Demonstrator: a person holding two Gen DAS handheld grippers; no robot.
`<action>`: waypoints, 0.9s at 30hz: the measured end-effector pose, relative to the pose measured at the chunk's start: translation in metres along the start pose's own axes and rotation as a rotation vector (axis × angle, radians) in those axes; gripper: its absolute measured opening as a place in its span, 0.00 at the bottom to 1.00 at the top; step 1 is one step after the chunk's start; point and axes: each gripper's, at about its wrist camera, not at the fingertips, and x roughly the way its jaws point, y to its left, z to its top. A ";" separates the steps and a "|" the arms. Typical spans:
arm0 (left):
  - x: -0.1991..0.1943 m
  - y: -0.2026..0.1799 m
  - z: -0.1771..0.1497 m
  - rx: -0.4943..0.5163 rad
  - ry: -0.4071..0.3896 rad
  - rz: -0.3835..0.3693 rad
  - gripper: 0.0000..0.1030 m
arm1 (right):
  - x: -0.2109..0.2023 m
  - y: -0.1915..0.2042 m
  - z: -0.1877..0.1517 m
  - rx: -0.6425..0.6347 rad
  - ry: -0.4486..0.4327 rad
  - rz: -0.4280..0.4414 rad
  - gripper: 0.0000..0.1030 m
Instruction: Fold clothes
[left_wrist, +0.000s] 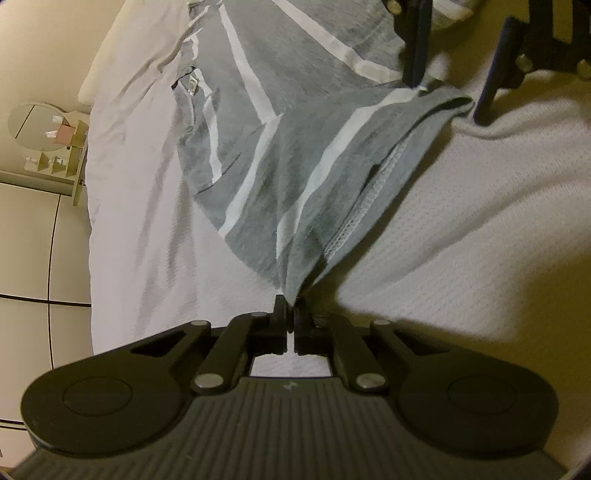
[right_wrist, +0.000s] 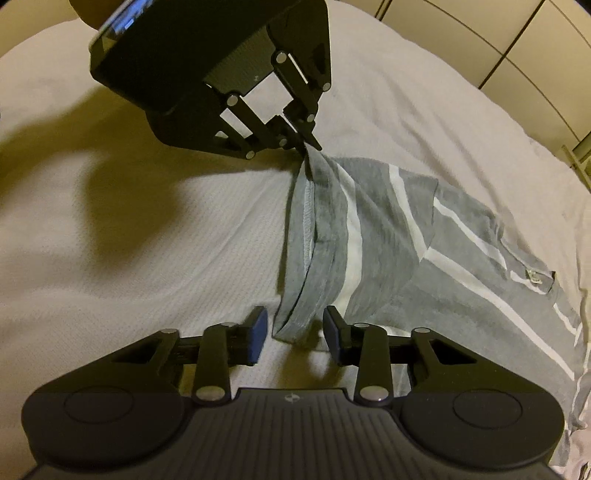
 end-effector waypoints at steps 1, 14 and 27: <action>0.000 0.002 0.000 0.002 0.001 0.001 0.02 | 0.002 -0.001 0.001 0.006 0.005 0.004 0.23; -0.021 0.044 0.030 0.016 -0.014 0.048 0.02 | -0.023 -0.061 -0.008 0.478 -0.067 0.187 0.00; 0.016 0.092 0.109 -0.039 -0.093 0.009 0.09 | -0.033 -0.121 -0.045 0.845 -0.090 0.205 0.01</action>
